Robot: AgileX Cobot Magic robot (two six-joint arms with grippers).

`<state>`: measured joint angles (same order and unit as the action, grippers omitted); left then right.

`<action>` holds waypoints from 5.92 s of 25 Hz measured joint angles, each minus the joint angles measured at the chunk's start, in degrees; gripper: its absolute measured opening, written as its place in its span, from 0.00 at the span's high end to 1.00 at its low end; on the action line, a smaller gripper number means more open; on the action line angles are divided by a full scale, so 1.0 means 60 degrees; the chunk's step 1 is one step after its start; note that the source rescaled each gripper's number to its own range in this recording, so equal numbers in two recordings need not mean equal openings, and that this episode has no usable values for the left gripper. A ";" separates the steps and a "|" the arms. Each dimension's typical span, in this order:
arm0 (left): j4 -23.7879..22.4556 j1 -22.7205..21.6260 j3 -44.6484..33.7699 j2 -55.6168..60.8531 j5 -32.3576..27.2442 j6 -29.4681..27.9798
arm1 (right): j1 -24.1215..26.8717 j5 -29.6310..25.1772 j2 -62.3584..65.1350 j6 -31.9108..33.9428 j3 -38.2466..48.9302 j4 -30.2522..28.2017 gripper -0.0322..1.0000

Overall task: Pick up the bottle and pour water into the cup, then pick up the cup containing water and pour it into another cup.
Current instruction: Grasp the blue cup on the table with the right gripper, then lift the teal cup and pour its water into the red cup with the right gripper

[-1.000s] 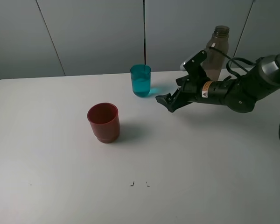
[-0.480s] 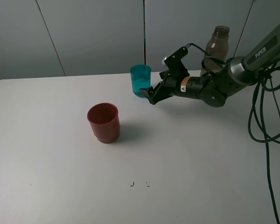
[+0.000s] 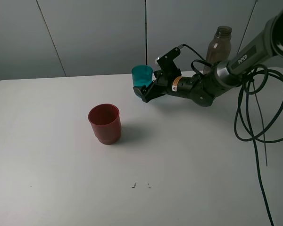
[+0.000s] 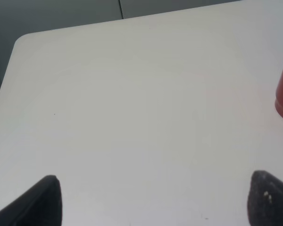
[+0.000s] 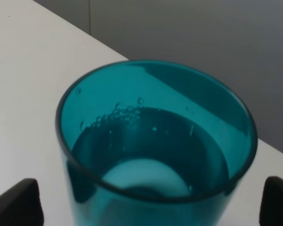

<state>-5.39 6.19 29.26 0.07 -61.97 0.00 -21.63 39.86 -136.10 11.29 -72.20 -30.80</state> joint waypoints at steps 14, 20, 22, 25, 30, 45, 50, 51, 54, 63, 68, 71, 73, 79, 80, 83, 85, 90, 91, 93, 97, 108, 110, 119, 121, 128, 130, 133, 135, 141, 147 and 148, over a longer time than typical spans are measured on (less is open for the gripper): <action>0.0000 0.0000 0.0000 0.0000 0.0000 0.0000 | -0.0087 -0.0020 -0.0777 0.0098 -0.1062 0.0057 0.01; 0.0000 0.0000 0.0000 0.0000 0.0000 0.0000 | -0.0087 0.0076 -0.0887 0.0115 -0.1108 0.0357 0.01; 0.0000 0.0000 0.0000 0.0000 0.0000 0.0000 | -0.0087 0.0169 -0.0982 0.0115 -0.1124 0.0399 0.01; 0.0000 0.0000 0.0000 0.0000 0.0000 0.0000 | -0.0087 0.0204 -0.1112 0.0179 -0.1232 0.0474 0.01; 0.0000 0.0000 0.0000 0.0000 0.0000 0.0000 | -0.0087 0.0245 -0.1250 0.0257 -0.1548 0.0474 0.01; 0.0000 0.0000 0.0000 0.0000 0.0000 0.0000 | -0.0189 0.0519 -0.1455 0.0279 -0.1835 0.0512 0.01; 0.0000 0.0000 0.0000 0.0000 0.0000 0.0065 | -0.0189 0.0519 -0.1455 0.0279 -0.1872 0.0512 0.01; 0.0000 0.0000 0.0000 0.0000 0.0000 0.0065 | -0.0189 0.0519 -0.1455 0.0279 -0.1872 0.0512 0.01; 0.0000 0.0000 0.0000 0.0000 0.0000 0.0065 | -0.0189 0.0501 -0.1513 0.0279 -0.1872 0.0512 0.11; 0.0000 0.0000 0.0000 0.0000 0.0000 0.0000 | -0.0205 0.0389 -0.1550 0.0279 -0.1872 0.0555 0.93; 0.0000 0.0000 0.0000 0.0000 0.0000 0.0065 | -0.0205 0.0389 -0.1550 0.0279 -0.1872 0.0555 0.93; 0.0000 0.0000 0.0000 0.0000 0.0000 0.0065 | -0.0205 0.0352 -0.1550 0.0279 -0.1872 0.0555 0.93; 0.0000 0.0000 0.0000 0.0000 0.0000 0.0065 | -0.0205 0.0260 -0.1513 0.0279 -0.1872 0.0555 0.93; 0.0000 0.0000 0.0000 0.0000 0.0000 0.0065 | -0.0205 -0.0058 -0.1087 0.0247 -0.1872 0.0402 0.93; 0.0000 0.0000 0.0000 0.0000 0.0000 0.0065 | -0.0205 -0.0058 -0.0969 0.0225 -0.1872 0.0278 0.93; 0.0000 0.0000 0.0000 0.0000 0.0000 0.0065 | -0.0205 -0.0039 -0.0700 0.0191 -0.1872 0.0003 0.93; 0.0000 0.0000 0.0000 0.0000 0.0000 0.0065 | -0.0205 -0.0039 -0.0525 0.0191 -0.1818 -0.0085 0.93; 0.0000 0.0000 0.0000 0.0000 0.0000 0.0065 | -0.0205 0.0016 -0.0046 0.0173 -0.1183 -0.0618 0.93; 0.0000 0.0000 0.0000 0.0000 0.0000 0.0065 | -0.0205 0.0038 0.0021 0.0173 -0.1054 -0.0830 0.93; 0.0000 0.0000 0.0000 0.0000 0.0000 0.0065 | -0.0205 0.0172 0.0145 0.0173 -0.0827 -0.1121 0.93; 0.0000 0.0000 0.0000 0.0000 0.0000 0.0065 | -0.0288 0.0366 0.0388 0.0194 -0.0502 -0.1512 0.93; 0.0000 0.0000 0.0000 0.0000 0.0000 0.0065 | -0.0919 0.0529 0.0451 0.0043 -0.0485 -0.2276 0.93; 0.0000 0.0000 0.0000 0.0000 0.0000 0.0065 | -0.0979 0.0529 0.0451 -0.0121 -0.0485 -0.2292 0.93; 0.0000 0.0000 0.0000 0.0000 0.0000 0.0065 | -0.1034 0.0457 0.0549 -0.0569 -0.0485 -0.2493 0.93; 0.0000 0.0000 0.0000 0.0000 0.0000 0.0065 | -0.1034 0.0459 0.0691 -0.0584 -0.0485 -0.2580 0.93; 0.0000 0.0000 0.0000 0.0000 0.0000 0.0065 | -0.1038 0.0515 0.1186 -0.0588 -0.0403 -0.3306 0.93; 0.0000 0.0000 0.0000 0.0000 0.0000 0.0065 | -0.1038 0.0517 0.1231 -0.0588 -0.0389 -0.3487 0.93; 0.0000 0.0000 0.0000 0.0000 0.0000 0.0065 | -0.1038 0.0517 0.1229 -0.0588 -0.0389 -0.3570 0.93; 0.0000 0.0000 0.0000 0.0000 0.0000 0.0065 | -0.1038 0.0530 0.1229 -0.0588 -0.0389 -0.3661 0.93; 0.0000 0.0000 0.0000 0.0000 0.0000 0.0065 | -0.1055 0.0530 0.1229 -0.0604 -0.0389 -0.4065 0.93; 0.0000 0.0000 0.0000 0.0000 0.0000 0.0065 | -0.1075 0.0530 0.1229 -0.1170 -0.0389 -0.4138 0.93; 0.0000 0.0000 0.0000 0.0000 0.0000 0.0065 | -0.1075 0.0530 0.1229 -0.1266 -0.0389 -0.4160 0.93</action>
<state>-5.39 6.19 29.26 0.07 -61.97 0.39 -28.08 43.04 -128.72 3.70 -74.53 -55.76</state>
